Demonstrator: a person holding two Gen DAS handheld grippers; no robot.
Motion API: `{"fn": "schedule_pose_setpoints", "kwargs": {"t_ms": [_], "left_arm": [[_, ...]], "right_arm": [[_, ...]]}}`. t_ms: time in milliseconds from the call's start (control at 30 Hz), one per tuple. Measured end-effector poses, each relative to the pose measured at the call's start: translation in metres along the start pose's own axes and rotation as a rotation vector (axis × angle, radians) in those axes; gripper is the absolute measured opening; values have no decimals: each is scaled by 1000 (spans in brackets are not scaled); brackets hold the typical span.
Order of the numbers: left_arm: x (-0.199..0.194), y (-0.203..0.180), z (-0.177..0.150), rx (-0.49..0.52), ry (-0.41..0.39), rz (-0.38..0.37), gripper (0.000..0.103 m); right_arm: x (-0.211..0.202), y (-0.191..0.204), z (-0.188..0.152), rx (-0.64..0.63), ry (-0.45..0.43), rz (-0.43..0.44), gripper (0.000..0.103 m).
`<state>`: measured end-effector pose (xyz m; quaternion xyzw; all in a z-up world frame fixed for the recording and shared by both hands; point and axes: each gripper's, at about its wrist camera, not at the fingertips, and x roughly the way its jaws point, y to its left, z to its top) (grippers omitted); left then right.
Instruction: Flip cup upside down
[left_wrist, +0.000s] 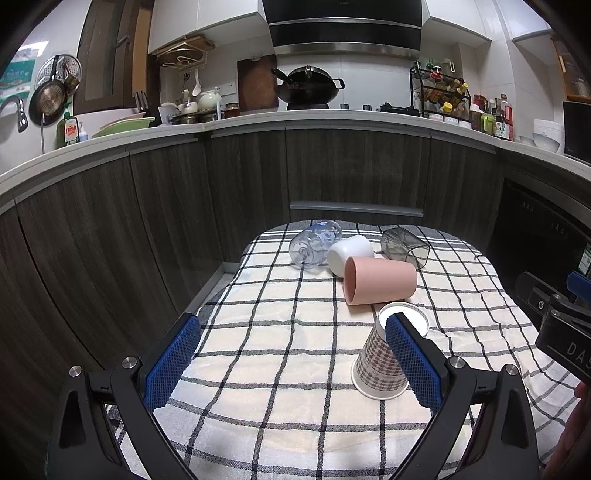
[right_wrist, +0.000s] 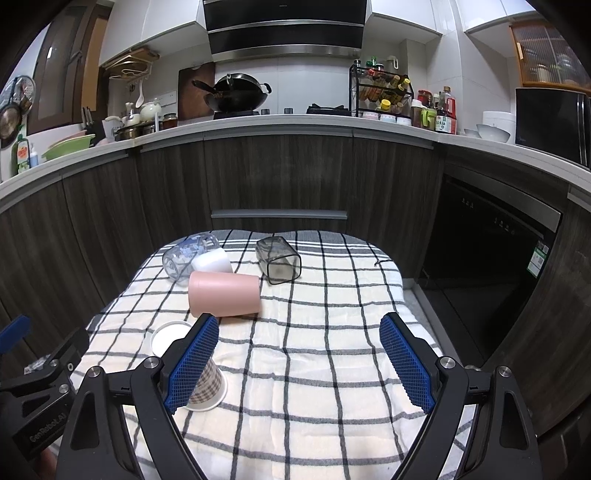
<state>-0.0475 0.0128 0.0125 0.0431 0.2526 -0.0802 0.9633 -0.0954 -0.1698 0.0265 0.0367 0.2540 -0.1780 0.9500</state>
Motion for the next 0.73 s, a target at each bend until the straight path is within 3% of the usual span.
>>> {"fn": "schedule_pose_setpoints", "kwargs": {"t_ms": [733], "left_arm": [[9, 2, -4, -14, 46, -2, 103]], "right_arm": [[1, -1, 0, 7, 6, -5, 89]]}}
